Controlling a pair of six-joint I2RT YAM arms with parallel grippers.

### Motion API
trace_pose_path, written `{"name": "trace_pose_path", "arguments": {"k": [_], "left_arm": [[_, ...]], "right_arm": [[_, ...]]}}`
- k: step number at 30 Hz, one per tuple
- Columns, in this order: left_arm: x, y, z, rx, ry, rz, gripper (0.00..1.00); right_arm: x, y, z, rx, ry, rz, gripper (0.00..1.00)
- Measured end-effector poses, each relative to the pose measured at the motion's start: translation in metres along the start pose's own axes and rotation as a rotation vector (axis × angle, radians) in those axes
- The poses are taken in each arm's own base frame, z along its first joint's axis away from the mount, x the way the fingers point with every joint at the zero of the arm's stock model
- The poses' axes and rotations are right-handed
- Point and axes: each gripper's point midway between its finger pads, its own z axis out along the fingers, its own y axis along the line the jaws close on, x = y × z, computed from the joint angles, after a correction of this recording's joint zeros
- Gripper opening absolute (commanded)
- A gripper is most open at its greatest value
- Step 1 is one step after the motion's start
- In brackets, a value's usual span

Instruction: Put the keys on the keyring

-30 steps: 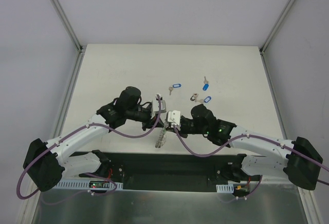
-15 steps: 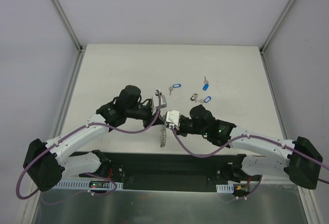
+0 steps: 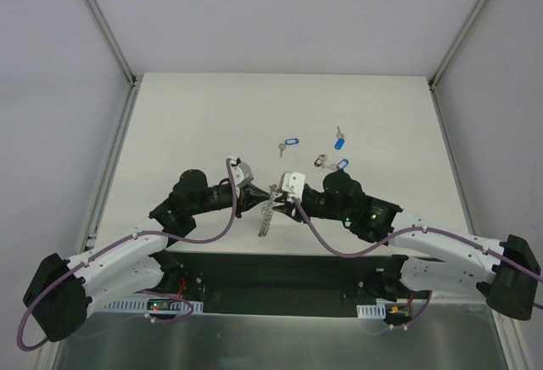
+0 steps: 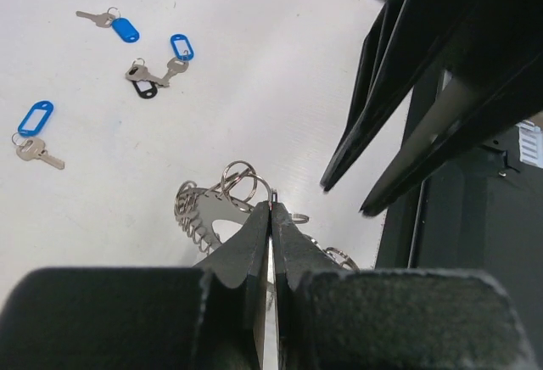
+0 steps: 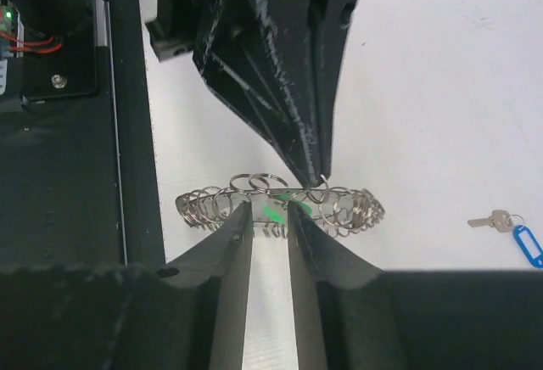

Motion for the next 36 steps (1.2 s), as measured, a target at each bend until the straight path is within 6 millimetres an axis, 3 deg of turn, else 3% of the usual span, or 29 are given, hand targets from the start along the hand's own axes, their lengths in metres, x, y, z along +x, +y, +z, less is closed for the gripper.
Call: {"name": "trace_pose_path", "arguments": {"k": [5,9,15,21,29,36], "left_arm": [[0.013,0.002,0.001,-0.01,-0.084,0.021,0.0],[0.004,0.001,0.001,-0.004,-0.165,0.052,0.0],[-0.019,-0.002,-0.001,0.008,-0.275,0.103,0.0],[-0.029,-0.006,-0.003,0.022,-0.333,0.13,0.0],[-0.027,-0.011,-0.005,0.044,-0.357,0.148,0.0],[-0.031,-0.014,-0.005,0.058,-0.377,0.157,0.0]], "right_arm": [[-0.011,-0.007,-0.021,0.07,-0.017,0.04,0.3],[-0.016,-0.015,-0.035,0.138,-0.024,0.064,0.3],[-0.008,-0.022,-0.03,0.185,0.014,0.119,0.3],[0.002,-0.031,-0.024,0.238,0.046,0.176,0.29],[-0.013,-0.045,-0.031,0.258,-0.062,0.273,0.29],[-0.027,-0.041,-0.028,0.15,-0.149,0.332,0.29]]}}
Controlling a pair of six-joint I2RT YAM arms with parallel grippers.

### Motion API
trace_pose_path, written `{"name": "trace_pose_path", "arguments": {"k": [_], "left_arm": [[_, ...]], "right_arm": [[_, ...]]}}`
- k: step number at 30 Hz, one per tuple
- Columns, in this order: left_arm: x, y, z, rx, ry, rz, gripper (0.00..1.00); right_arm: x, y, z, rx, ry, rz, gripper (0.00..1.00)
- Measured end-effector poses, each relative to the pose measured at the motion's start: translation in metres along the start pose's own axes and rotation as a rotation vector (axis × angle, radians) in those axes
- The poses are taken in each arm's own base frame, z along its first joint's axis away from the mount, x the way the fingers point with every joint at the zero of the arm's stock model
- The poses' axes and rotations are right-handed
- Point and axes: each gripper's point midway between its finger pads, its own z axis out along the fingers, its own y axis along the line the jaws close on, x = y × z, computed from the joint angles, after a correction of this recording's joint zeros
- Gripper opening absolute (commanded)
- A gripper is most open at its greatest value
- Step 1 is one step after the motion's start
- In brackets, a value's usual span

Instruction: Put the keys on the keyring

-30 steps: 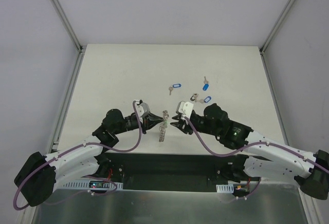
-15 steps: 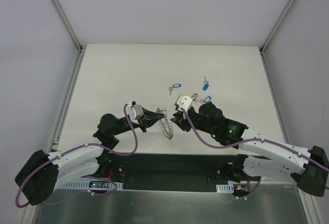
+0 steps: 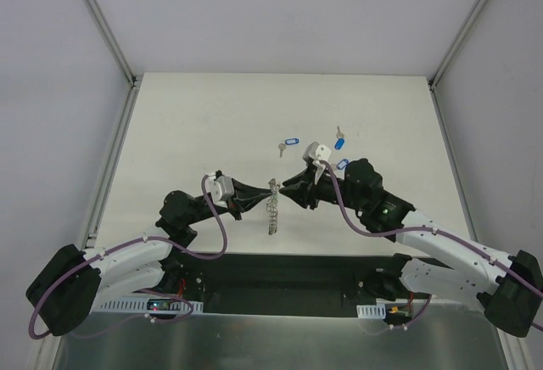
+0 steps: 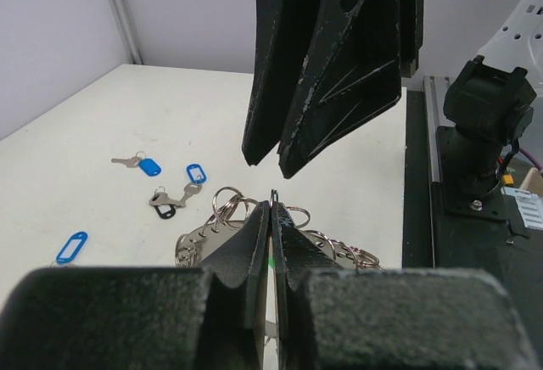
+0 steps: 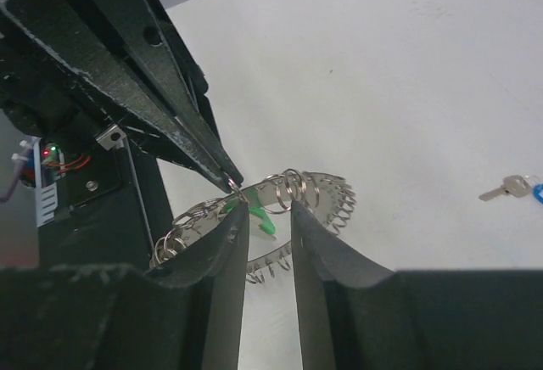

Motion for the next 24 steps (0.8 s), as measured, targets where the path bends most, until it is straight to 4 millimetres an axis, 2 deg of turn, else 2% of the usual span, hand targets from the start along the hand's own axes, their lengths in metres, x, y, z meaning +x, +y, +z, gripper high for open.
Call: {"name": "trace_pose_path", "arguments": {"k": [6,17,24], "left_arm": [[-0.003,-0.002,0.0,0.012,-0.01,-0.005,0.0],[-0.01,-0.006,0.001,0.029,-0.036,-0.01,0.0],[-0.015,-0.008,0.001,0.035,-0.053,-0.013,0.0]], "right_arm": [[0.001,0.012,0.005,-0.099,0.0,0.025,0.27],[0.006,0.021,0.012,-0.189,0.007,0.049,0.19],[0.006,0.025,0.013,-0.221,0.004,0.052,0.01]]}}
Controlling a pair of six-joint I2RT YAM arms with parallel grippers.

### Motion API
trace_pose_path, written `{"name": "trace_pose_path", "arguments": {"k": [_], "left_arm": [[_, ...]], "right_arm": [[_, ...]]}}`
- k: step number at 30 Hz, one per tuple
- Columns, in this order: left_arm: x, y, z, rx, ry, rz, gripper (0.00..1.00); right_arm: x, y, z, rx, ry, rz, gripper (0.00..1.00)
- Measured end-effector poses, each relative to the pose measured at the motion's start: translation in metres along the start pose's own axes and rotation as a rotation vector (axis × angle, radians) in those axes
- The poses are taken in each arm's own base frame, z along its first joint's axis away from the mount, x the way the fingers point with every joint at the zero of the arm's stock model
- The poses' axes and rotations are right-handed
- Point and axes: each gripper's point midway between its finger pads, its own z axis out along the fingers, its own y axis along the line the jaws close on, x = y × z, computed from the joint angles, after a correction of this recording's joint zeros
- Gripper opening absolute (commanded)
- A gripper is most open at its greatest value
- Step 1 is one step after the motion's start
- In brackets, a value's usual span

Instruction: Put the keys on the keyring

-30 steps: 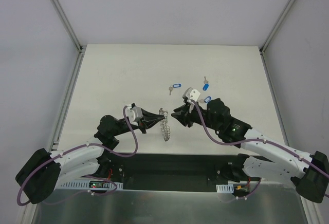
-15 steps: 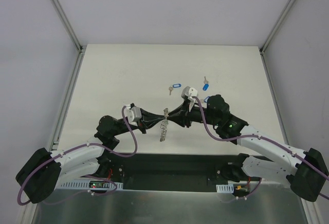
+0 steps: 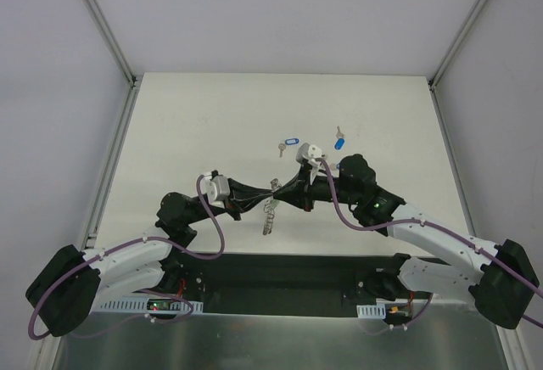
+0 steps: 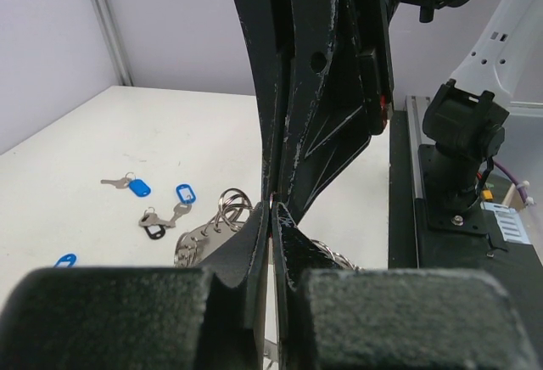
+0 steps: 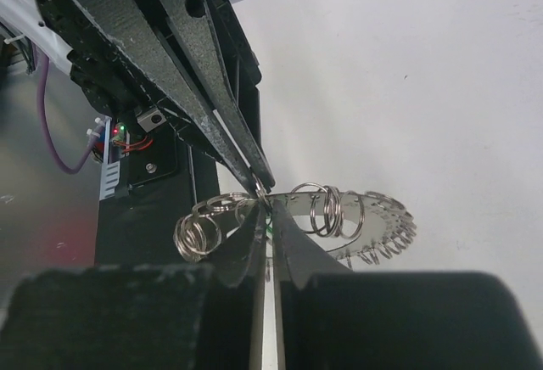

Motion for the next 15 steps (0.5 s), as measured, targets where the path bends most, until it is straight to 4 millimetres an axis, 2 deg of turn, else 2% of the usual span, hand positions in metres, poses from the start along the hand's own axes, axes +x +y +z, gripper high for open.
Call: {"name": "trace_pose_path", "arguments": {"k": [4,9,10,15], "left_arm": [[-0.001,-0.001,0.0,0.001,-0.007,-0.001,0.0],[0.003,-0.002,-0.004,-0.002,0.015,-0.006,0.16],[0.005,-0.003,-0.006,-0.004,0.029,-0.006,0.23],[0.008,-0.003,-0.012,-0.016,0.087,0.025,0.32]], "right_arm": [[-0.001,0.002,0.0,-0.014,-0.002,-0.003,0.01],[0.006,0.004,-0.003,-0.029,0.038,-0.013,0.01],[0.01,0.003,-0.005,-0.025,0.07,-0.011,0.01],[0.008,0.001,-0.014,-0.008,0.211,-0.037,0.01]]}}
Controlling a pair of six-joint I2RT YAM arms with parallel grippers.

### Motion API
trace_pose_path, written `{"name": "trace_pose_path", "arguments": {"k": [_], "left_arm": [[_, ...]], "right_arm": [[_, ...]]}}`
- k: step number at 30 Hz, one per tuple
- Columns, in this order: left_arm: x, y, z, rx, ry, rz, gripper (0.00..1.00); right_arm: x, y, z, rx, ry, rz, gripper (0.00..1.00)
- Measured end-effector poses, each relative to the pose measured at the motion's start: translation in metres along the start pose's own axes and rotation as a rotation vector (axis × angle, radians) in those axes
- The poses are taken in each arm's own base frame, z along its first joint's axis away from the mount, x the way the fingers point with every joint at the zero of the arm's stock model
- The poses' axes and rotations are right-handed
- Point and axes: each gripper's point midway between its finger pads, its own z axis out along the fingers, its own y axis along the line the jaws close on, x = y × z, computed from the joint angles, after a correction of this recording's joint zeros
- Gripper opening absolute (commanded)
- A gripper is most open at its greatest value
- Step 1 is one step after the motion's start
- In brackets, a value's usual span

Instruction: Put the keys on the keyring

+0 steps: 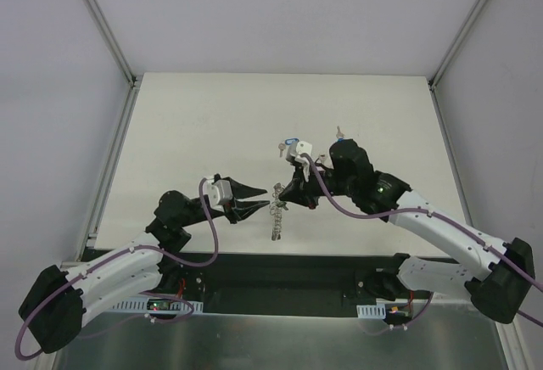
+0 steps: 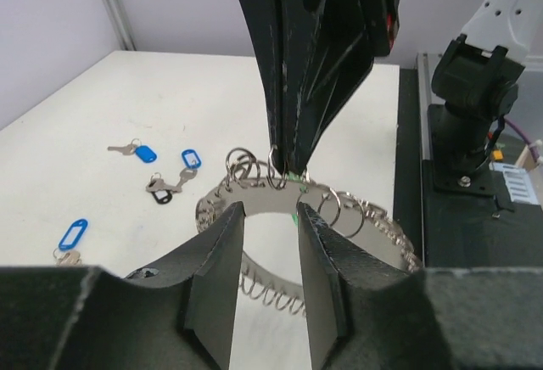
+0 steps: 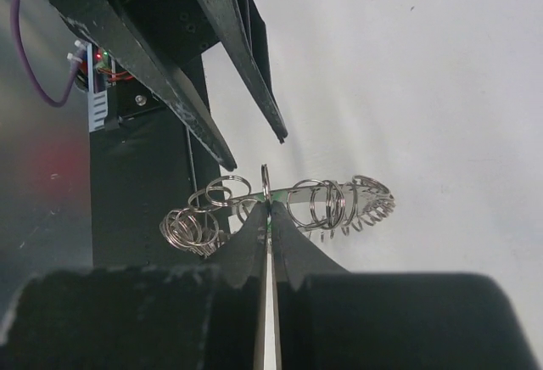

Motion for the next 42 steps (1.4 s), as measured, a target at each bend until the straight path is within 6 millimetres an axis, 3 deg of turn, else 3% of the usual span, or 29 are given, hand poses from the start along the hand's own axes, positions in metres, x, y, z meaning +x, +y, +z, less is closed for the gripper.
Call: {"name": "trace_pose_path", "arguments": {"k": [7,17,26,36,42], "left_arm": [[0.014,0.004,0.002,0.003,0.104,0.004,0.36],[0.027,-0.006,0.002,0.081,0.156,0.002,0.36],[0.041,-0.013,0.01,0.156,0.178,-0.042,0.33],[0.03,-0.021,0.019,0.212,0.135,-0.055,0.19],[0.03,-0.022,0.022,0.22,0.128,-0.057,0.17]], "right_arm": [[-0.007,-0.003,-0.004,0.05,0.238,-0.07,0.01],[0.03,-0.009,-0.009,0.091,0.541,-0.13,0.01],[0.032,-0.003,-0.006,0.048,0.581,-0.195,0.01],[0.036,-0.003,0.001,0.033,0.599,-0.209,0.01],[0.036,-0.003,0.001,0.032,0.597,-0.211,0.01]]}}
